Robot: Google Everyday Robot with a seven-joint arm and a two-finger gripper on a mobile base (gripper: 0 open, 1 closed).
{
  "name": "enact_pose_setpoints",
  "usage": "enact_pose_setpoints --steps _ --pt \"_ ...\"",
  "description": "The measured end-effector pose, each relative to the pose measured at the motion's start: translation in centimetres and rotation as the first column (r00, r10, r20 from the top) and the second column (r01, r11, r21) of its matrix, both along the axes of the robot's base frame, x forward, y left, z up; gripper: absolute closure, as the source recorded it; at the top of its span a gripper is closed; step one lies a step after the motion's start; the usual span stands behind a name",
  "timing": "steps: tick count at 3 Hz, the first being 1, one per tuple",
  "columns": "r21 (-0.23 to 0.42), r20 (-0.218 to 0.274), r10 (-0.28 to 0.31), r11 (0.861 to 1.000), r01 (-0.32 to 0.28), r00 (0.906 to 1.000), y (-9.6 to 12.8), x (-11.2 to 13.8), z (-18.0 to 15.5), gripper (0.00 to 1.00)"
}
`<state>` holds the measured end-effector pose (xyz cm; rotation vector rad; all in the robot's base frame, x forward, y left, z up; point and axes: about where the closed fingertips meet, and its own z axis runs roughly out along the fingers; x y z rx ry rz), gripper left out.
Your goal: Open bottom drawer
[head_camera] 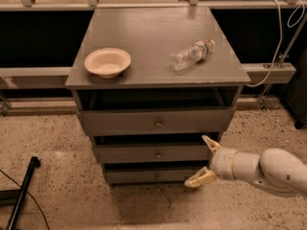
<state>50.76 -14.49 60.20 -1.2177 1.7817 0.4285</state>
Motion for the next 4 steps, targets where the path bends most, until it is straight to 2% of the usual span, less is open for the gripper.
enact_pose_setpoints --steps 1,2,3,4 --pt "0.028 0.006 0.032 0.999 -0.032 0.9995 -1.1 1.8 -6.3 0.00" --pt "0.041 -0.031 0.104 0.994 -0.103 0.9941 -1.0 2.9 -13.9 0.00" --pt "0.034 -0.118 0.139 0.990 -0.136 0.9832 -0.5 3.3 -21.0 0.00" --pt "0.031 -0.126 0.138 0.990 -0.135 0.9824 -0.5 3.5 -21.5 0.00"
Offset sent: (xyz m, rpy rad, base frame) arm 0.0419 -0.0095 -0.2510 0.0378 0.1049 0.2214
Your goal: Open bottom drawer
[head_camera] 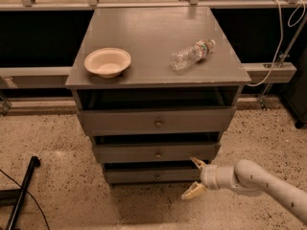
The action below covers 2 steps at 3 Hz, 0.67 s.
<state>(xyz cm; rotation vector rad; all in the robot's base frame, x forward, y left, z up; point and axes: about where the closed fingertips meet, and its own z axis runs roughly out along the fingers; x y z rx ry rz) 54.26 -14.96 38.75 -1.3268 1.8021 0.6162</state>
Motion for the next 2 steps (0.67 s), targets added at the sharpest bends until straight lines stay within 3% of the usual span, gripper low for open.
enact_pose_setpoints --steps 1,2 --pt "-0.019 -0.008 0.063 0.998 -0.063 0.9980 0.0 0.3 -3.2 0.00" --pt "-0.020 -0.010 0.144 0.989 -0.144 0.9895 -0.3 0.7 -7.1 0.00"
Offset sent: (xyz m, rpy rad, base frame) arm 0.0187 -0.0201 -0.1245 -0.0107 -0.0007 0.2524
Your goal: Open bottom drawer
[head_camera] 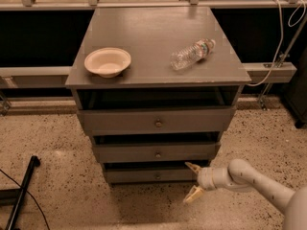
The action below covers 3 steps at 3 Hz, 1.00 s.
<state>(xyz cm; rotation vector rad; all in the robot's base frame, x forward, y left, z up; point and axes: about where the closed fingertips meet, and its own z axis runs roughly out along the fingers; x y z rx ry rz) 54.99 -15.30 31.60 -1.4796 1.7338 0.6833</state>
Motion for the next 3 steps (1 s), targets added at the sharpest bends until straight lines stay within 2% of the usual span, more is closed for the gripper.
enact_pose_setpoints --steps 1,2,3 --pt "-0.014 0.007 0.077 0.997 -0.076 0.9970 -0.3 0.5 -3.1 0.00" --pt "0.078 0.039 0.095 0.992 -0.098 0.9947 -0.7 1.2 -3.8 0.00" --pt "0.094 0.046 0.127 0.987 -0.131 0.9908 -1.2 1.2 -2.7 0.00"
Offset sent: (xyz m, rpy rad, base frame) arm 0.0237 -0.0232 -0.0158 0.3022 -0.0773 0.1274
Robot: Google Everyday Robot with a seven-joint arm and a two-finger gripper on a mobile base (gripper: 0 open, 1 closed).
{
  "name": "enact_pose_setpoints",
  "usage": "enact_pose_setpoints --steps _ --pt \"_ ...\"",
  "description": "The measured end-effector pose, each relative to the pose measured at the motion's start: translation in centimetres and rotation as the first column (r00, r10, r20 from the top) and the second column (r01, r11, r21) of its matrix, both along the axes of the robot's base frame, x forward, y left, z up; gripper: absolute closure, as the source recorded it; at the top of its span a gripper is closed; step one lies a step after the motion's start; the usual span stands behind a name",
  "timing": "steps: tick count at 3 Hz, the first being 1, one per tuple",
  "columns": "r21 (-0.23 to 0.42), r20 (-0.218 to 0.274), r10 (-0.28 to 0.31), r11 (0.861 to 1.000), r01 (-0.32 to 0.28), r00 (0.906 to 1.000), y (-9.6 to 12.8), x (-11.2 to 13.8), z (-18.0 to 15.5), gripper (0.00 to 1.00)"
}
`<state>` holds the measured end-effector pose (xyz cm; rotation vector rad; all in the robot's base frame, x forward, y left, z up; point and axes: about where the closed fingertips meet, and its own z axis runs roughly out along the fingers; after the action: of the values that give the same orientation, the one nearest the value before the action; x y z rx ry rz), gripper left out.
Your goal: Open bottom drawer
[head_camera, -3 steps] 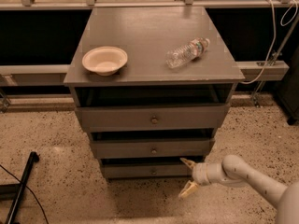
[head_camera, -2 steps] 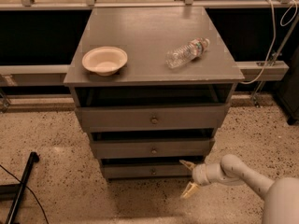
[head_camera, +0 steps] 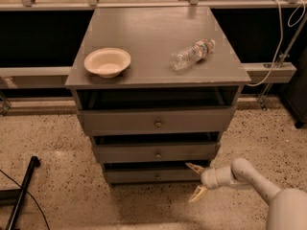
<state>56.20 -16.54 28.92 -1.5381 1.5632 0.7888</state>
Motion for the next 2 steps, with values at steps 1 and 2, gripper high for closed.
enact_pose_setpoints --steps 1,2 --pt "-0.089 0.025 -0.040 0.995 0.042 0.9989 0.2 -0.2 -2.4 0.00" --pt "-0.201 0.113 -0.059 0.976 0.081 0.9918 0.0 0.8 -5.2 0.00"
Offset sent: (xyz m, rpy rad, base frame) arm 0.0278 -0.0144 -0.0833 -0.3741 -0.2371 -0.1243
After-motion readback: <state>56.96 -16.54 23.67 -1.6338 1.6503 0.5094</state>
